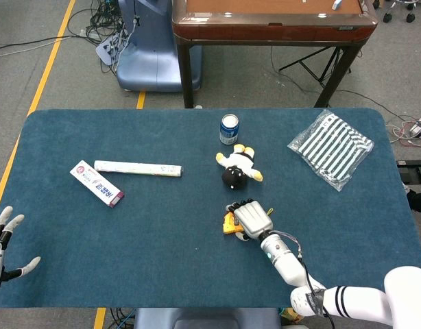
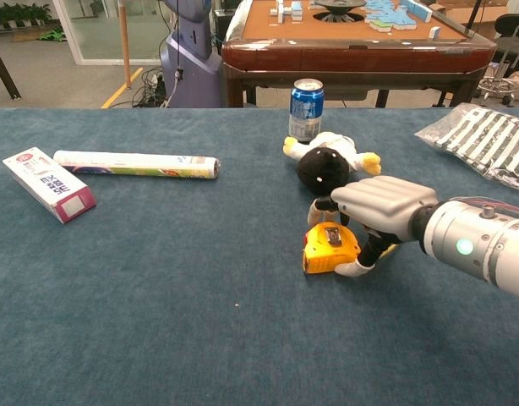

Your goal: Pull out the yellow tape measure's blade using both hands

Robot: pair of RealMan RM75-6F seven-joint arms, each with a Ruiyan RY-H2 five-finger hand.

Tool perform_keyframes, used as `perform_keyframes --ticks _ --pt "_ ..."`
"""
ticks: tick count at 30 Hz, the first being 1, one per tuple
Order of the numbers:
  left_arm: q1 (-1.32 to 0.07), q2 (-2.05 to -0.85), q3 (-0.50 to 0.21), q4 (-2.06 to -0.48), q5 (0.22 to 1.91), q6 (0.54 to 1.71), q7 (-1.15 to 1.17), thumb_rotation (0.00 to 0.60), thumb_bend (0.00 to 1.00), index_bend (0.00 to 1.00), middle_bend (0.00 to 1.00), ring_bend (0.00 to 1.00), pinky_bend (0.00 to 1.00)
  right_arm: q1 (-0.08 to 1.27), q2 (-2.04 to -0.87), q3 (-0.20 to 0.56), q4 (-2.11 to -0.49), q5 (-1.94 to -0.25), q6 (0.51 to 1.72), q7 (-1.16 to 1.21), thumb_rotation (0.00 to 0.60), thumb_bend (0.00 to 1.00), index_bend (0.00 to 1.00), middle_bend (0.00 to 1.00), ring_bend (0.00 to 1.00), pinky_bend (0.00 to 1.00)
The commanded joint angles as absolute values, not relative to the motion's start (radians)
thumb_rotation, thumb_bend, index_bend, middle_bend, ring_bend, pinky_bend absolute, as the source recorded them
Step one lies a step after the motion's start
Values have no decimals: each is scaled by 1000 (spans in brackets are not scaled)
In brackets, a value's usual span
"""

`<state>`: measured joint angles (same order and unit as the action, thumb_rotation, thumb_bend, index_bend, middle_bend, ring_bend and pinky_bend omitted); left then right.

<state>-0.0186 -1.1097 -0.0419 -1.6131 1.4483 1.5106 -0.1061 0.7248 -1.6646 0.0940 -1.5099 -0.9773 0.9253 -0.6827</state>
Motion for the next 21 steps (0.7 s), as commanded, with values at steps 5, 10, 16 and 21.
perform_keyframes --ticks 5,10,16,21 --pt "-38 -1093 -48 -1610 1440 1475 -109 600 133 149 0 0 0 729 -1665 101 -1521 -972 940 -664 600 478 404 448 385 285" --pt "-97 -1060 -73 -1613 1439 1403 -131 600 133 165 16 0 0 728 -1633 133 -1582 -994 975 -624 600 507 444 488 418 286" --pt "-185 -1032 -111 -1632 1402 1278 -162 600 133 167 59 0 0 751 -1606 180 -1688 -948 1038 -694 600 507 460 501 431 286" --pt "-247 -1047 -147 -1655 1361 1209 -169 600 133 166 71 0 0 793 -1625 220 -1760 -885 1108 -805 600 507 460 501 431 286"
